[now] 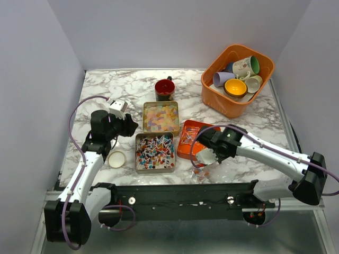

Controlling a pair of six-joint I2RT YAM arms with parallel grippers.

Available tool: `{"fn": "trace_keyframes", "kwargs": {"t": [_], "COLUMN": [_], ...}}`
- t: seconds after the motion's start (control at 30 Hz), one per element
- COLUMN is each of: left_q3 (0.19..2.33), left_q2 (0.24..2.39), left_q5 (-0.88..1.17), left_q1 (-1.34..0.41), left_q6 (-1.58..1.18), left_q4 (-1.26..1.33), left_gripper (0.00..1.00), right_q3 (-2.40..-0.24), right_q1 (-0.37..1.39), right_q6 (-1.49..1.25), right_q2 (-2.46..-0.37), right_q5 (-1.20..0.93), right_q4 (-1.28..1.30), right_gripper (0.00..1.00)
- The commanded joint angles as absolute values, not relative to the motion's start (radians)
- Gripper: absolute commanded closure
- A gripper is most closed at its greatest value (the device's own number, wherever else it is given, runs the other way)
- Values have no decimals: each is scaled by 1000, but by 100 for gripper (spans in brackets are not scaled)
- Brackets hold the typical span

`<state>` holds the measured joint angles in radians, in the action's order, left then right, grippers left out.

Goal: Pack the candies
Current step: Place the fake candies in the packing bottle.

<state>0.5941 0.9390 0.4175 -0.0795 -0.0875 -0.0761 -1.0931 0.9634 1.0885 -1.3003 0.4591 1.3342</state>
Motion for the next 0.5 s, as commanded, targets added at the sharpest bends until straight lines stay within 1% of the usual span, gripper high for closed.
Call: {"fn": "trace_keyframes", "kwargs": {"t": [0.0, 0.1, 0.2, 0.23, 0.27, 0.3, 0.37, 0.43, 0.47], "left_q3": [598, 594, 569, 555, 549, 551, 574, 601, 610], "left_q2": [934, 928, 894, 884, 864, 858, 859, 871, 886], "left_q5": [485, 531, 652, 719, 744, 765, 831, 888, 928], "left_q1": [-72, -72, -74, -75, -78, -83, -92, -97, -98], "left_q6": [-115, -133, -213, -241, -273, -297, -348, -370, -370], "left_q4": [-55, -55, -11, 27, 43, 51, 31, 2, 3], "left_gripper": [44, 44, 46, 50, 53, 58, 79, 98, 100], "right_q3": [-1158, -1169, -1235, -1302, -1342, -1371, -1440, -1468, -1480], "right_q1": [997, 1000, 999, 996, 991, 979, 974, 971, 973], "right_q6": [1083, 1094, 1074, 1025, 996, 962, 891, 871, 870], "right_q2": [-1313, -1302, -1308, -1318, -1353, -1376, -1425, -1482, -1505], "right_q5": [526, 522, 451, 355, 307, 266, 178, 141, 140], "right_q4": [1525, 1526, 1520, 1500, 1493, 1483, 1436, 1343, 1315], "right_gripper": [99, 99, 99, 99, 99, 99, 99, 99, 99]}}
